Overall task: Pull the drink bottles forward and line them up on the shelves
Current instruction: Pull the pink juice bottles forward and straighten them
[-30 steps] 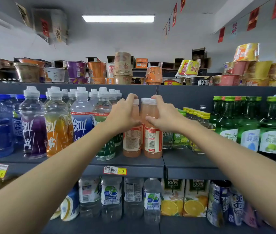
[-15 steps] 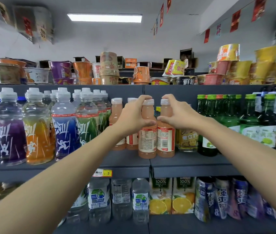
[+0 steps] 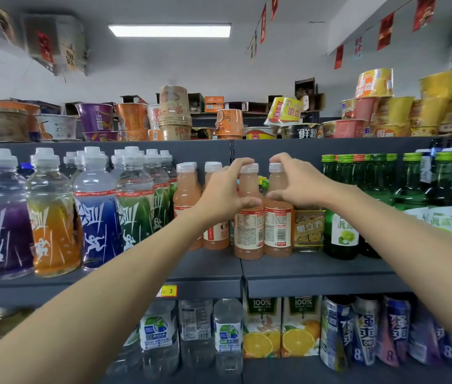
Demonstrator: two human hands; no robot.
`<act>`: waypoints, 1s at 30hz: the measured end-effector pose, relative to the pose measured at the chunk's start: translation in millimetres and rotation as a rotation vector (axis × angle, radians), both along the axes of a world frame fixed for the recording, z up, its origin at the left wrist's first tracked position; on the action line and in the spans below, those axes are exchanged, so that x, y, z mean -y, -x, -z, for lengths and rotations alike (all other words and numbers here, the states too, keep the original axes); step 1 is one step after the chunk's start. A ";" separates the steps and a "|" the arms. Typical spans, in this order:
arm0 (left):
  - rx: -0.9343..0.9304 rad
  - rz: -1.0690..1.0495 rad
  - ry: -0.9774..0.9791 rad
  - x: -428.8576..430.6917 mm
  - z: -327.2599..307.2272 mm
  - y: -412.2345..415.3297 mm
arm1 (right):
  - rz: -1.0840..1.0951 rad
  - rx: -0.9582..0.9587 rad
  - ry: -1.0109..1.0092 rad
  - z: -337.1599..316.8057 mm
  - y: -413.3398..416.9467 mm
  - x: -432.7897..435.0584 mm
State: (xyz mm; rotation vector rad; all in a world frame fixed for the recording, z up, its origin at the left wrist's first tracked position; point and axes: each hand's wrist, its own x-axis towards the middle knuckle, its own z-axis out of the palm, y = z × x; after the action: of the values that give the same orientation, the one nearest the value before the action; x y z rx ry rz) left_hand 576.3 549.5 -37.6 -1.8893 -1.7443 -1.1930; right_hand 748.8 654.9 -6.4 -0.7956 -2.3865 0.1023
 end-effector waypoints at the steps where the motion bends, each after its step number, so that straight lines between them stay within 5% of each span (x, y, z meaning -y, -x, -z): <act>1: 0.002 0.000 0.006 -0.4 0.6 0.8 | 0.025 0.006 -0.024 -0.9 1.4 2.7; 8: -0.012 -0.064 0.027 15.7 -2.8 19.7 | -0.003 -0.179 -0.333 -1.2 27.7 30.5; 13: -0.353 -0.317 -0.111 40.6 -23.1 59.1 | -0.029 -0.192 -0.421 -2.2 52.3 36.1; 18: -0.663 -0.666 0.100 37.8 -39.4 77.9 | 0.002 -0.003 -0.661 -8.1 85.8 46.1; 30: -0.499 -0.646 0.269 26.5 -61.1 80.5 | 0.155 0.271 -0.589 -26.3 130.1 44.1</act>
State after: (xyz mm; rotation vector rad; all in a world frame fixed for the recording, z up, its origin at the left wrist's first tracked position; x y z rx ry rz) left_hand 495.8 523.0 23.5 -1.3825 -2.0304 -0.2399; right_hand 618.7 610.8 19.8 -0.7299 -2.3882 -0.7790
